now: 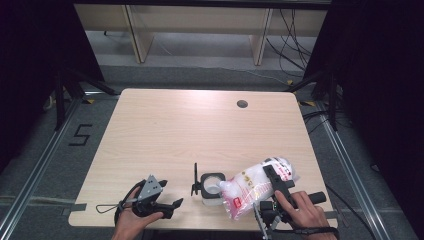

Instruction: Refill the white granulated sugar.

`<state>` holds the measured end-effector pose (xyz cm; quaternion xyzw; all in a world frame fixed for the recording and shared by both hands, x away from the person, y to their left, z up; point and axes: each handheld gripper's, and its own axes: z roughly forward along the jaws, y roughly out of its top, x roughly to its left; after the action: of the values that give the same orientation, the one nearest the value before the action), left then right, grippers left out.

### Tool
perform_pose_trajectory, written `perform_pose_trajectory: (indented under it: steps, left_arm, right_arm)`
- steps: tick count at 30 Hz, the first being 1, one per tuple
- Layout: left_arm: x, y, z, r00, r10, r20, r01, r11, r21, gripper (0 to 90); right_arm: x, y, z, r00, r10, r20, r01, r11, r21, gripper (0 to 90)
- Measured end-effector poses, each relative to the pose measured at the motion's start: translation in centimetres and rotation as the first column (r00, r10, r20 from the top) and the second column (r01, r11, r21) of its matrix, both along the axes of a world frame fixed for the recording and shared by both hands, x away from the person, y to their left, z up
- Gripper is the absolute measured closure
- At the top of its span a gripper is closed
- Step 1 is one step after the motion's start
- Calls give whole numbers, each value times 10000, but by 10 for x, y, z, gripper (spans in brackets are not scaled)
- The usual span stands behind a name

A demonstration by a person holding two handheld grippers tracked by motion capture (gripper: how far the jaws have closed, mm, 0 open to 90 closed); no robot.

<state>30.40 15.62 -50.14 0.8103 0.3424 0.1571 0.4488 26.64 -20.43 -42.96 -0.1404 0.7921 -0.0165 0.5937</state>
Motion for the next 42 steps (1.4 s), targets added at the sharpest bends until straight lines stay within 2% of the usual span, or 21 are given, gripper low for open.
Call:
perform_pose_trajectory:
  steps: [3, 4, 9, 10, 14, 18, 20, 21, 22, 24, 27, 28, 29, 31, 33, 34, 37, 38, 39, 41, 42]
  left_arm:
    - [1, 0, 0, 10000, -47, 6, 47, 10000, -15, 170]
    - [0, -1, 0, 10000, 50, -80, -51, 10000, -73, 170]
    - [-1, -1, 0, 10000, 52, -58, -53, 9997, -241, 170]
    - [-1, 1, 1, 9999, -80, -76, 80, 9999, 74, 170]
    - [-1, 0, 1, 10000, 63, -22, -63, 9998, -168, 170]
    - [-1, 0, 1, 9999, 72, -73, -73, 9998, -186, 170]
    - [0, 1, 1, 10000, -51, 81, 52, 10000, -20, 170]
    - [0, 2, 1, 9998, -212, 50, 211, 9995, 243, 170]
    - [-1, 0, 0, 10000, 71, 3, -71, 9999, -119, 170]
    - [0, 0, 0, 10000, 84, -52, -85, 9997, -219, 170]
    - [0, 3, 2, 9997, -233, 121, 230, 9994, 265, 170]
    - [-1, 1, 1, 10000, -24, 71, 25, 10000, -44, 170]
    - [-1, 1, 1, 10000, 50, -22, -50, 9999, -125, 170]
    - [-1, 1, 2, 10000, 51, -20, -51, 9999, -96, 170]
    - [-1, 3, 2, 9999, -151, 56, 150, 9997, 187, 170]
    - [-1, 1, 1, 10000, -3, 40, 3, 10000, -59, 170]
    - [-2, 1, 1, 10000, -42, 61, 42, 10000, -13, 170]
    - [-1, 3, 2, 9999, -153, 65, 152, 9997, 200, 170]
    - [0, 2, 1, 9999, -90, 129, 90, 10000, 15, 170]
    - [-2, 1, 2, 9999, 103, -35, -103, 9999, -85, 170]
    - [-1, 1, 1, 10000, 19, -12, -19, 9999, -103, 170]
  right_arm:
    - [-3, 1, -1, 9994, -322, -90, 320, 9994, -129, 403]
    - [-4, 0, -3, 9992, -406, -60, 407, 9990, 160, 402]
    - [-3, 4, -1, 9997, -242, -69, 240, 9994, -251, 403]
    - [-2, 4, 0, 10000, -72, 24, 73, 9988, -476, 403]
    - [-3, 2, -1, 9999, -133, -37, 132, 9998, -115, 403]
    - [-4, 3, -1, 9997, -237, 21, 238, 9994, -248, 403]
    - [-3, 5, 1, 10000, -58, 62, 62, 9984, -568, 403]
    - [-3, 4, 0, 10000, 25, 96, -21, 9991, -415, 403]
    - [-4, 4, -2, 9998, -202, 31, 202, 9997, -160, 403]
    - [-4, 4, -2, 9998, -176, -5, 176, 9998, -113, 403]
    - [-5, 4, -2, 9999, -122, 29, 123, 9996, -248, 403]
    - [-4, 6, 1, 9999, 106, 125, -98, 9983, -568, 403]
    - [-3, 6, 1, 9994, 296, 202, -285, 9983, -507, 403]
    - [-2, 5, -1, 9997, 149, 181, -146, 9997, -191, 403]
    - [-3, 5, 2, 9998, -2, 178, 12, 9984, -562, 403]
    - [-4, 4, 0, 9999, -145, 69, 147, 9995, -286, 403]
    - [-4, 4, 3, 9999, -86, 143, 95, 9981, -614, 403]
    - [-3, 4, 4, 9999, 62, 145, -55, 9986, -519, 403]
    - [-3, 4, 4, 9999, 62, 145, -55, 9986, -519, 403]
    - [-3, 2, 1, 9999, -25, 128, 25, 10000, 6, 403]
    - [-4, 2, 2, 9995, -322, 30, 322, 9993, -210, 403]
